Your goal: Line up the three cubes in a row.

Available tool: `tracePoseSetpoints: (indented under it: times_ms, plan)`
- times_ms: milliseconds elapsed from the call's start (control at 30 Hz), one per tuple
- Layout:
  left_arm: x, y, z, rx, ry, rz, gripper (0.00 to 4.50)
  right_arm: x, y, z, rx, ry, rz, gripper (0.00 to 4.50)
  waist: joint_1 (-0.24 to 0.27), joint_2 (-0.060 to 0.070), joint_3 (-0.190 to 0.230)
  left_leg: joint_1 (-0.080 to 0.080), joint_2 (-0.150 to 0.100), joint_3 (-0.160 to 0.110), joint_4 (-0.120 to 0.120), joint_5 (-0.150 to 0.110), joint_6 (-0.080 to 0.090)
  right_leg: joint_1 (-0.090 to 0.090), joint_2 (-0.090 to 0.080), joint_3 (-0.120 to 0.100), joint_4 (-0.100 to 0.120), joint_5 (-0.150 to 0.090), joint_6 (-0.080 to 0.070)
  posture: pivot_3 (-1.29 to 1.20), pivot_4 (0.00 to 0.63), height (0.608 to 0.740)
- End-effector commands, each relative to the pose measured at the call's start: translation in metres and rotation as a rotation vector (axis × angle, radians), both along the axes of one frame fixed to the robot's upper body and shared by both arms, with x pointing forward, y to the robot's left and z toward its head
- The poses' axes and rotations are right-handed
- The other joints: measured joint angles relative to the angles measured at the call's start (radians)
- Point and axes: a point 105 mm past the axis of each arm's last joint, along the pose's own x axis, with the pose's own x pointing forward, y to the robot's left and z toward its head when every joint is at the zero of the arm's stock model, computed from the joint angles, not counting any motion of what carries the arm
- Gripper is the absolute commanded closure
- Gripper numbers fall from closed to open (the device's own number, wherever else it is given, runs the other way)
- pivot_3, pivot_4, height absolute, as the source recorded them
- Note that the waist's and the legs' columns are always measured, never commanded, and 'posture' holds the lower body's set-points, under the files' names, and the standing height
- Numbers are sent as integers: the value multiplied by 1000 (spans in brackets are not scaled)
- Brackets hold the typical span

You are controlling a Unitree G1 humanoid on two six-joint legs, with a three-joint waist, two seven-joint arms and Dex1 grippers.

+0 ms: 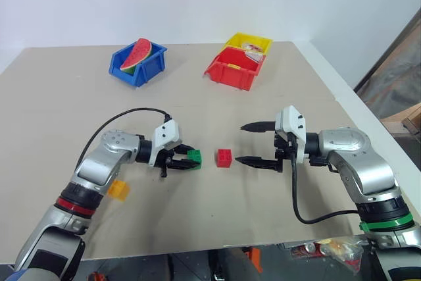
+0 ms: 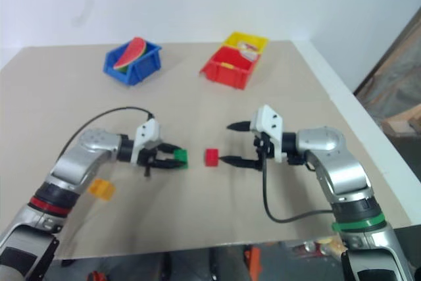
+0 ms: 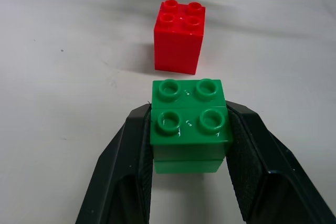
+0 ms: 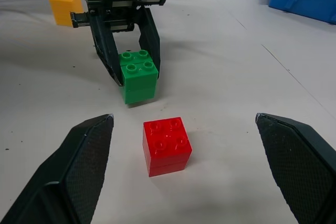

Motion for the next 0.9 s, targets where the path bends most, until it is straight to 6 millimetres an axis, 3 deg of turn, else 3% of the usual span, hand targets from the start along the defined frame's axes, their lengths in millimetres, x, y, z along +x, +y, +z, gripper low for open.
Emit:
tracePoseSetpoints:
  times_ms: [33, 533, 800, 900]
  plan:
    - [2, -2, 10, -7, -47, -13, 2886, -3, -2, 14, 9, -51, 2, 0, 0, 0, 0, 0, 0, 0, 0, 0, 0, 0, 0, 0, 0, 0, 0, 0, 150, 740]
    - [-4, 0, -3, 52, -26, -49, 2886, -4, -2, 12, 9, -35, 0, 0, 0, 0, 0, 0, 0, 0, 0, 0, 0, 0, 0, 0, 0, 0, 0, 0, 150, 740]
    - [-1, 0, 3, 39, -36, -36, 96, -6, 1, 15, 20, -33, 32, 0, 0, 0, 0, 0, 0, 0, 0, 0, 0, 0, 0, 0, 0, 0, 0, 0, 150, 740]
    - [-1, 0, 12, 27, -54, -35, 37, -8, 5, 18, 26, -32, 56, 0, 0, 0, 0, 0, 0, 0, 0, 0, 0, 0, 0, 0, 0, 0, 0, 0, 150, 740]
